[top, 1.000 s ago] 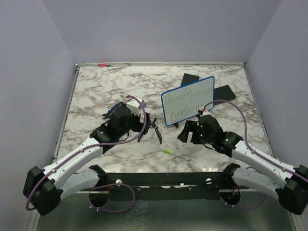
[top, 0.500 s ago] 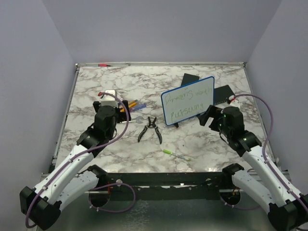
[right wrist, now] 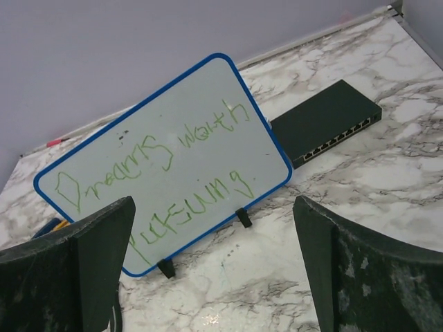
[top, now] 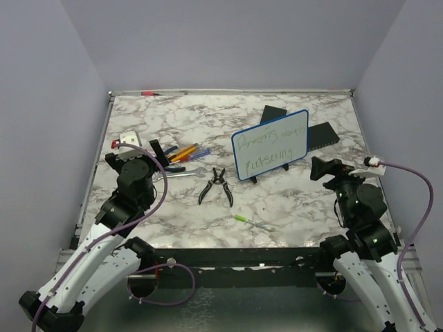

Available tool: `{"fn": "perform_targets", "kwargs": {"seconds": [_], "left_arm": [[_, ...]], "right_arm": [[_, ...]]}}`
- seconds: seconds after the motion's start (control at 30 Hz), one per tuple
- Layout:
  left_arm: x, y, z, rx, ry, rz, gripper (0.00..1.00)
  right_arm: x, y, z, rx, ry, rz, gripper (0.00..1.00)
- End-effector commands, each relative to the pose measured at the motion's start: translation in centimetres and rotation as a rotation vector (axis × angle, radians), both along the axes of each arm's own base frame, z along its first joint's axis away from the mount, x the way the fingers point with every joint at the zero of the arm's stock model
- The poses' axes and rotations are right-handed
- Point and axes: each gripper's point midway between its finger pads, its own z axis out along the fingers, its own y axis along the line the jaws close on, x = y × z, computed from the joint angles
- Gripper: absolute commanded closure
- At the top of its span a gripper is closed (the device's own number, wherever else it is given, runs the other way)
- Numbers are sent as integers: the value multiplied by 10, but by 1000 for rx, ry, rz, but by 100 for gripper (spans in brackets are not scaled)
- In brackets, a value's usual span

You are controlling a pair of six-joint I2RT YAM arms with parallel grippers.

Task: Write a sentence on the whiteboard
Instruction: Reset both arms

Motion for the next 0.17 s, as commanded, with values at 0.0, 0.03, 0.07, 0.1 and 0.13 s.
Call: {"fn": "perform_targets", "kwargs": {"seconds": [0.0, 0.03, 0.07, 0.1, 0.13], "left_arm": [[-3, 9, 4, 10, -10, 41, 1], [-3, 9, 4, 14, -7, 40, 1], [-3, 9, 2, 16, -4, 39, 1], [-2, 8, 2, 16, -2, 33, 1], [-2, 6, 2, 14, -2, 27, 1]], "right_arm": [[2, -11, -2, -27, 0, -56, 1], [3, -11, -3, -28, 5, -58, 1], [3, -11, -3, -31, 10, -59, 1], [3, -11, -3, -32, 13, -59, 1], [4, -10, -5, -33, 18, -58, 1]]}}
